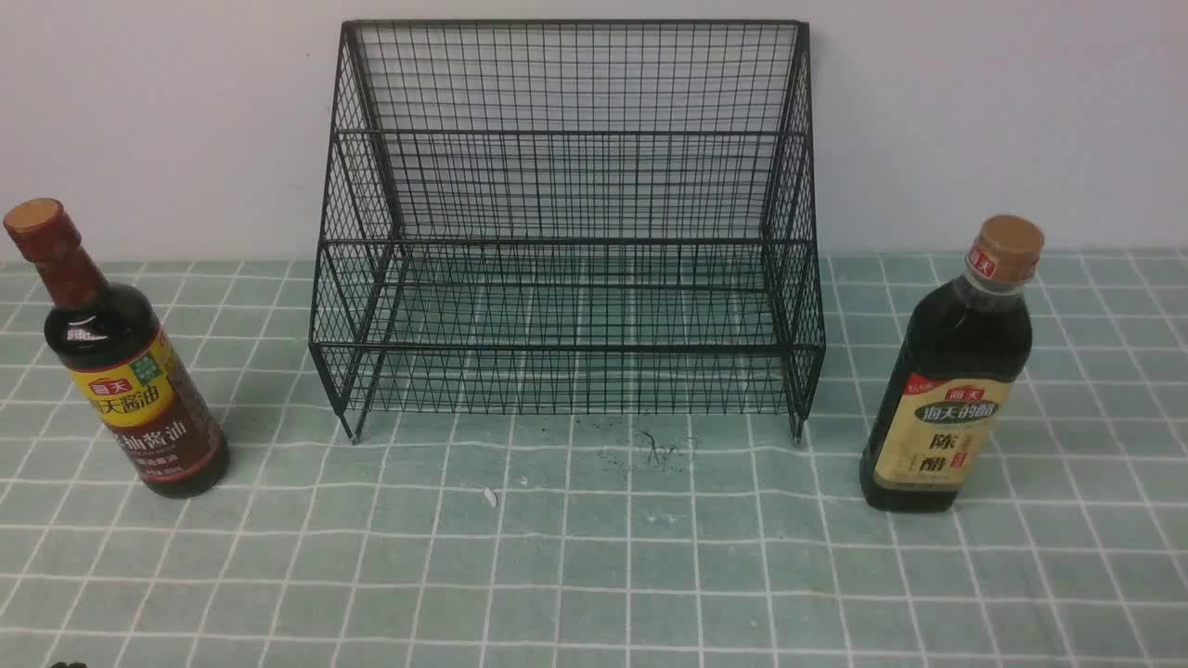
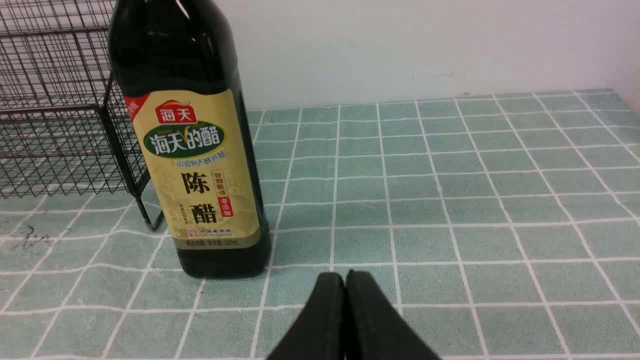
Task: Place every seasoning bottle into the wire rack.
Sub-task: Use the right arm to grab the condiment bottle closest to it
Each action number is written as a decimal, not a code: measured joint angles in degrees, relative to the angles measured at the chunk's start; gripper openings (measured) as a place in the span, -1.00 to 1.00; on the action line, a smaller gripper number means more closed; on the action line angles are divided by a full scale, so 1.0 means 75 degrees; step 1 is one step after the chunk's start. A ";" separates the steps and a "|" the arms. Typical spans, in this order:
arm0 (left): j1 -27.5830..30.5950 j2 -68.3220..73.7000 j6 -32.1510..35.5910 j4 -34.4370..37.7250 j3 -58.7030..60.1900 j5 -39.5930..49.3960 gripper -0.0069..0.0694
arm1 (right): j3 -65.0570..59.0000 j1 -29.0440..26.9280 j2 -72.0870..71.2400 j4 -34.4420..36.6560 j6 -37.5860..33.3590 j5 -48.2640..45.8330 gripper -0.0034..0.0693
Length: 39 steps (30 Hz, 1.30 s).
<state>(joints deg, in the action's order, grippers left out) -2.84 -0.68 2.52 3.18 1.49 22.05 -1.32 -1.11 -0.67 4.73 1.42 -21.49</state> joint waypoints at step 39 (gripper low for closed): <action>0.0000 0.0000 0.0007 0.0000 0.0000 0.0000 -0.83 | -0.0038 0.0000 0.0000 0.2102 0.0348 0.1751 -0.94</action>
<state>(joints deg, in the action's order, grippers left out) -2.84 -0.68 2.57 3.18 1.49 22.05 -1.60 -1.11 -0.67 20.49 4.03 -8.35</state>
